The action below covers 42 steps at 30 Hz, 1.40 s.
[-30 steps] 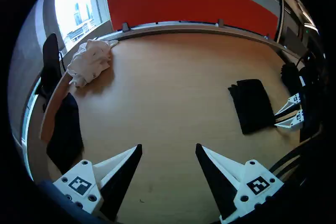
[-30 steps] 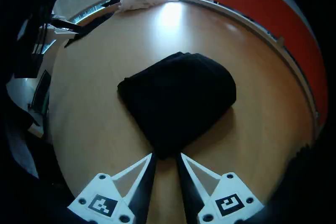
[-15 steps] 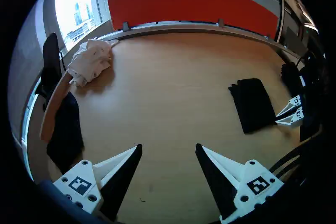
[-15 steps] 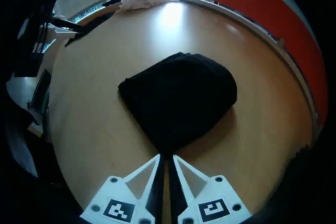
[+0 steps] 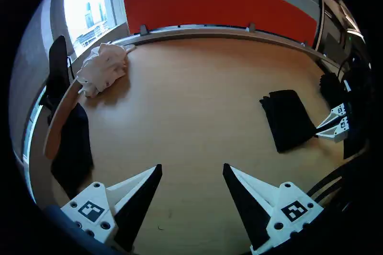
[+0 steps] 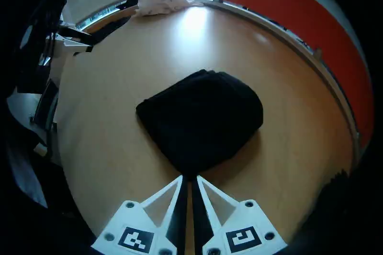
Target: Fold towel
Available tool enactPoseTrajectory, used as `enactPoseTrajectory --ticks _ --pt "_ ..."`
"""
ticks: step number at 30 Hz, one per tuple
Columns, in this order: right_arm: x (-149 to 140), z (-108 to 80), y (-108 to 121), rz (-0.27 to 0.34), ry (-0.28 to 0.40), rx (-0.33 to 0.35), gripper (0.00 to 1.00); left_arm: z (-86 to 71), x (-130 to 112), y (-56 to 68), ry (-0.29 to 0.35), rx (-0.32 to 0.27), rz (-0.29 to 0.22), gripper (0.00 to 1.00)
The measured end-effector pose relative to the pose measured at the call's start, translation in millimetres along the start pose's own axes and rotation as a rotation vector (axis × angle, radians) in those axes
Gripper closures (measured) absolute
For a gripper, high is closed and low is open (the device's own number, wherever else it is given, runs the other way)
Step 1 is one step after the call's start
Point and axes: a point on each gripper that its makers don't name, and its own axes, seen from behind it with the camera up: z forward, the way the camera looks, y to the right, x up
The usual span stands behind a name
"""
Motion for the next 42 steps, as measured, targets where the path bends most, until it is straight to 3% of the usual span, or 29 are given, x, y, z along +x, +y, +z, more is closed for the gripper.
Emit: enactPoseTrajectory --ticks 12,26,32,42 --pt "70.0 -36.9 15.3 -0.081 0.084 -0.047 0.95 -3.1 13.3 5.8 0.039 -0.020 0.013 0.06" --pt "170.5 -110.9 44.1 -0.177 0.246 -0.115 0.95 -15.8 36.5 10.9 0.091 -0.030 0.017 0.06" --pt "182.6 -133.5 57.0 -0.189 0.275 -0.148 0.95 -19.9 42.0 11.1 0.103 -0.033 0.013 0.06" --pt "179.7 -148.8 75.8 -0.179 0.281 -0.175 0.95 -21.7 45.7 12.9 0.108 -0.036 0.007 0.06"
